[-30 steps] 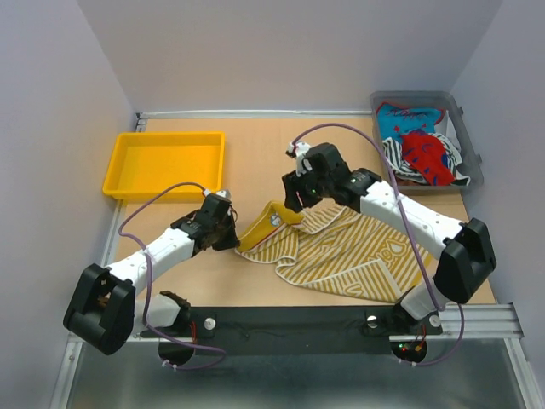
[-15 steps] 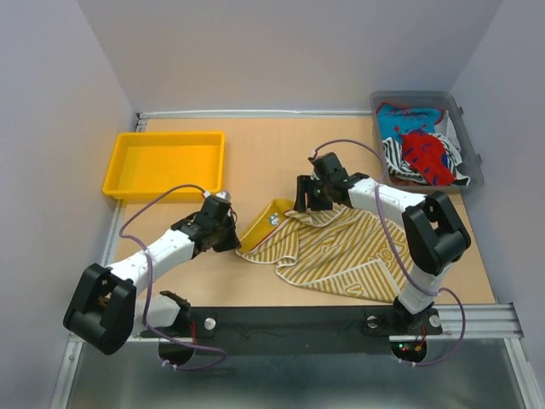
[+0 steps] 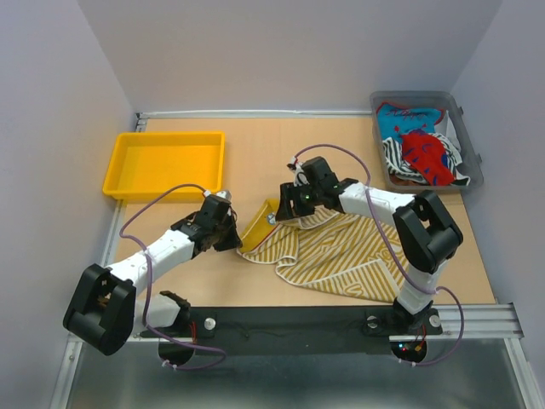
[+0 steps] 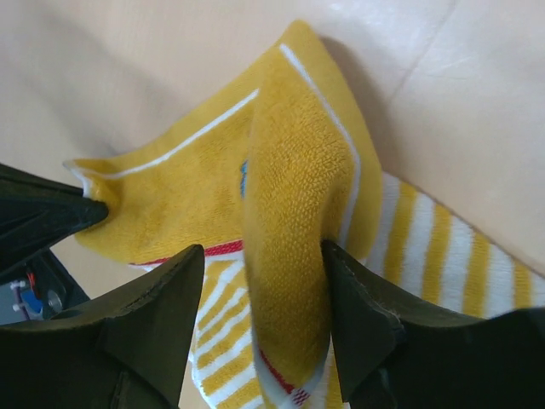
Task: Fold and stack the towels
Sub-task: Flatten out the crumpled towel
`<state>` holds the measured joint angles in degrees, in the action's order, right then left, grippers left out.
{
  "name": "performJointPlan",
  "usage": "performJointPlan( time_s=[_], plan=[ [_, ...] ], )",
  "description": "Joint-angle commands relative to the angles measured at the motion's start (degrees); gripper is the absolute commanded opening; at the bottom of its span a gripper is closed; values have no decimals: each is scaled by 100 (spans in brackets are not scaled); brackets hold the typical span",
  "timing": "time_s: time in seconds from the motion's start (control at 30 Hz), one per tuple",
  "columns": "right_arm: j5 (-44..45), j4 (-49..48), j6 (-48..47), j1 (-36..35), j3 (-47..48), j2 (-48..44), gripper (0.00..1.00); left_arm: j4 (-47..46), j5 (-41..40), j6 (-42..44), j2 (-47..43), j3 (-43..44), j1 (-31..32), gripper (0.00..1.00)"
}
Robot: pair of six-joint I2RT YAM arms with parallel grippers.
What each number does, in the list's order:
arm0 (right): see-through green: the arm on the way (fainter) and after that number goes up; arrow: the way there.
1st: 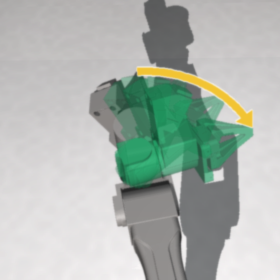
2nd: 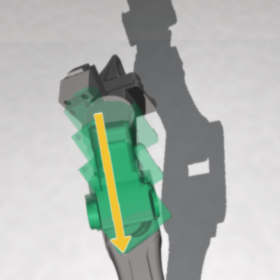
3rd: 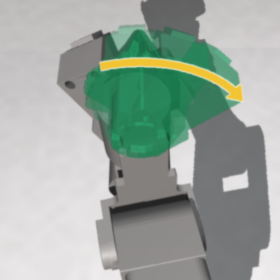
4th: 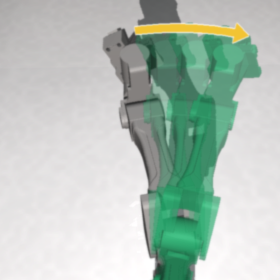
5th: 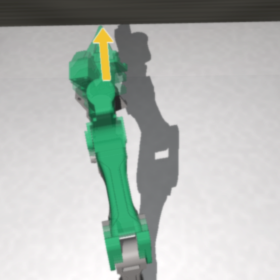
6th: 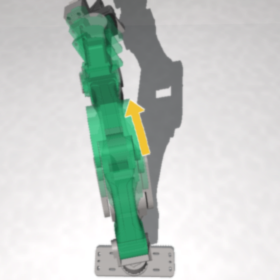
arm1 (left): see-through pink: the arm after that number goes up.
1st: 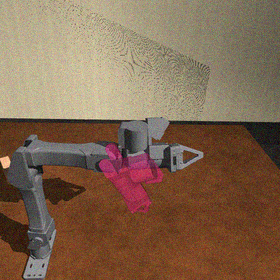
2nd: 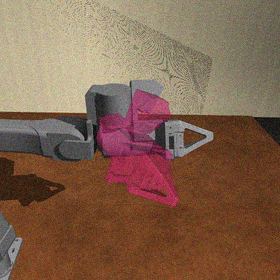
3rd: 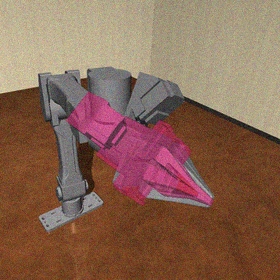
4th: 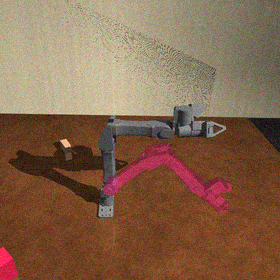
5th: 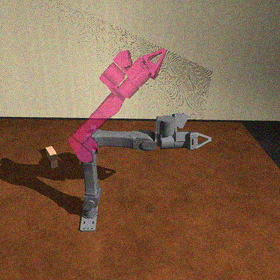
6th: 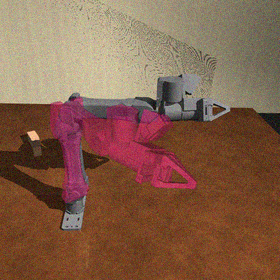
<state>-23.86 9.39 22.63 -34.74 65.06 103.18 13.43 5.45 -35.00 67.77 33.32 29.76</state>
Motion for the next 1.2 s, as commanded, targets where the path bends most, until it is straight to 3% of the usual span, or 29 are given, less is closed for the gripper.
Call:
performJointPlan(
  time_s=[0.0,0.27,0.67,0.97,1.17],
  plan=[
    [47,-279,-286,-270,200,-157,63,-60,0,-33,-176,-80,-23,0],
    [786,-280,-435,-270,604,-553,58,-60,-62,-42,-185,-89,-23,0],
    [356,-464,-93,-270,544,-500,48,-130,-62,-103,-211,-168,-31,0],
    [645,-473,75,-270,-45,-333,49,-183,-18,-94,-158,-203,-23,0],
    [2154,-359,-92,-252,-73,-1115,59,-122,-53,-103,-229,-168,-23,0]
  ],
)
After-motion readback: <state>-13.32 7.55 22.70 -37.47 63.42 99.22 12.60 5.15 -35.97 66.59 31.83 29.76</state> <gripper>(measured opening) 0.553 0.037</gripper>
